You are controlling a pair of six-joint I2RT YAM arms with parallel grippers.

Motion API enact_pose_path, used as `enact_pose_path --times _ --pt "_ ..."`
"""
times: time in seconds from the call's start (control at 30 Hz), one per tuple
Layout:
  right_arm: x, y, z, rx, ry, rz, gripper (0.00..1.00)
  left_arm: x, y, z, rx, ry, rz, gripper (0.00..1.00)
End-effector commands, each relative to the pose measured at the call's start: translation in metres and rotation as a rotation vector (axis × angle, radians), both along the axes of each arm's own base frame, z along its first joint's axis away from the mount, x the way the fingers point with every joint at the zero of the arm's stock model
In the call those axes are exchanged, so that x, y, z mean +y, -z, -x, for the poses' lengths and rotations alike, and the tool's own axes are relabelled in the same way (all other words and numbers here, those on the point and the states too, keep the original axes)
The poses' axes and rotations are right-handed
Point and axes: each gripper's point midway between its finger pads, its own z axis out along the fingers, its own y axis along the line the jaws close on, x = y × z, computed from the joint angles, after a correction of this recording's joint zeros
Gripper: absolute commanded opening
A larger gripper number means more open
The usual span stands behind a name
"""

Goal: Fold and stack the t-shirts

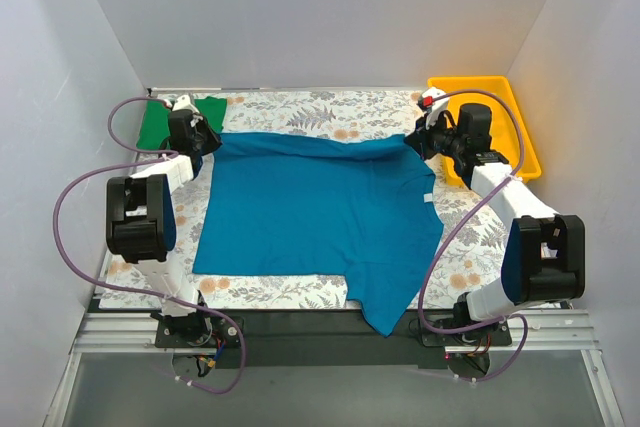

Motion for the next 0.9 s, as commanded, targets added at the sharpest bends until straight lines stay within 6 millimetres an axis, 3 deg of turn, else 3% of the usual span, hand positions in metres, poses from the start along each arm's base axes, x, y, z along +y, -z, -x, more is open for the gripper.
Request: enact_pose_path --times 0.0,0.87 --pt "-0.001 -0.010 0.001 -0.042 -0.011 -0.008 0.01 0.010 -0.018 -0.014 -0.058 -0.007 -0.049 0.00" --pt "-0.006 0.001 0.037 -0.046 -0.008 0.011 0.01 0.021 -0.010 -0.010 -0.070 -0.049 -0.098 0.00"
